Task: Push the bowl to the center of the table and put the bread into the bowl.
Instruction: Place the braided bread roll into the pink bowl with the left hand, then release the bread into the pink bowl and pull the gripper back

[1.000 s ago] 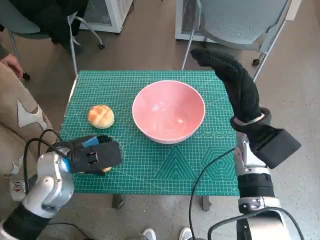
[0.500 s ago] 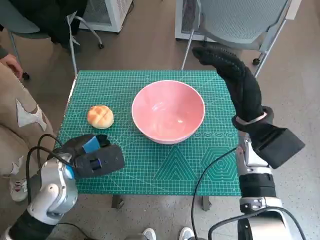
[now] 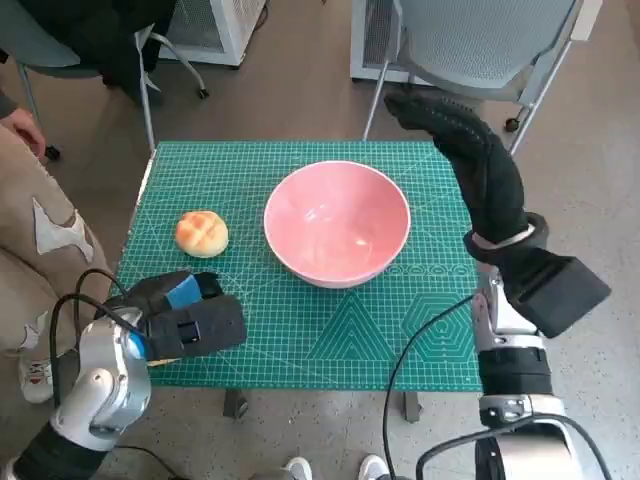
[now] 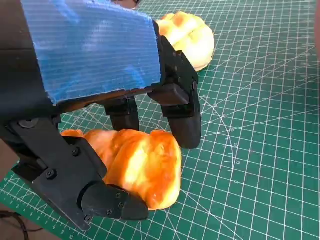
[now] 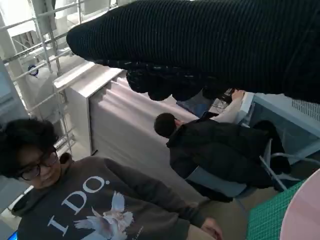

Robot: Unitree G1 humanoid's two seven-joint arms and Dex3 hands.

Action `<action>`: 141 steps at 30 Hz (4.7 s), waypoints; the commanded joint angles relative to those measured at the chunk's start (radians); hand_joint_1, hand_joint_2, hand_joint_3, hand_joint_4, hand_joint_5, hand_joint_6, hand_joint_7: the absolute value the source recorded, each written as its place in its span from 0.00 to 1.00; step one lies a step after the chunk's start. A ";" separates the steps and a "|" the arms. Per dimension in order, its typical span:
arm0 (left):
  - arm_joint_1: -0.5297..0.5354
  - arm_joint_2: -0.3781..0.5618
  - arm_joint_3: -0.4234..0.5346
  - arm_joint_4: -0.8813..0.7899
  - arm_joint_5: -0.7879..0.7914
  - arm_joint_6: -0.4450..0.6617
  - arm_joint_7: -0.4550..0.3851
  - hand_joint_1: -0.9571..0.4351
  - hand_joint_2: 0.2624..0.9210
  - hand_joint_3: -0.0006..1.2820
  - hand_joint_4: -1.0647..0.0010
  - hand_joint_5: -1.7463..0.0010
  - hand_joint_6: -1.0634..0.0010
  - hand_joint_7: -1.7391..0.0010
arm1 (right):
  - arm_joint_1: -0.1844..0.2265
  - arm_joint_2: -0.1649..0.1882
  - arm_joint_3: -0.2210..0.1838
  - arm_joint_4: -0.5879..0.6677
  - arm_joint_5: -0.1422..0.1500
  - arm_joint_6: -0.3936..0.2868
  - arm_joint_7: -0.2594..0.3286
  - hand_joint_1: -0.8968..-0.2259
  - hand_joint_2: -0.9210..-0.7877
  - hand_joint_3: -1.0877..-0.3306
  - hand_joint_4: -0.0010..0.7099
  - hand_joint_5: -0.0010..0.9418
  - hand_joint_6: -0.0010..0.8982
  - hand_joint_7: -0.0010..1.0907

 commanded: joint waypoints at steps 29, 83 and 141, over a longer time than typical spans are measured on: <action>-0.065 0.037 0.148 -0.244 0.020 -0.034 -0.065 0.69 0.76 0.24 0.29 0.28 0.33 0.45 | 0.027 0.005 -0.002 0.015 0.005 0.015 0.006 0.31 0.00 0.31 0.20 0.00 0.00 0.40; -0.768 -0.219 -0.004 0.152 0.042 -0.242 -0.074 0.69 0.95 0.04 0.26 0.38 0.36 0.37 | 0.052 -0.010 -0.015 0.013 -0.002 -0.011 0.004 0.31 0.00 0.31 0.20 0.00 0.00 0.40; -0.973 -0.387 -0.062 0.726 -0.061 -0.394 -0.131 0.34 0.76 0.00 1.00 1.00 0.88 1.00 | 0.152 -0.044 -0.020 -0.115 -0.072 0.035 -0.143 0.29 0.00 0.32 0.21 0.00 0.00 0.41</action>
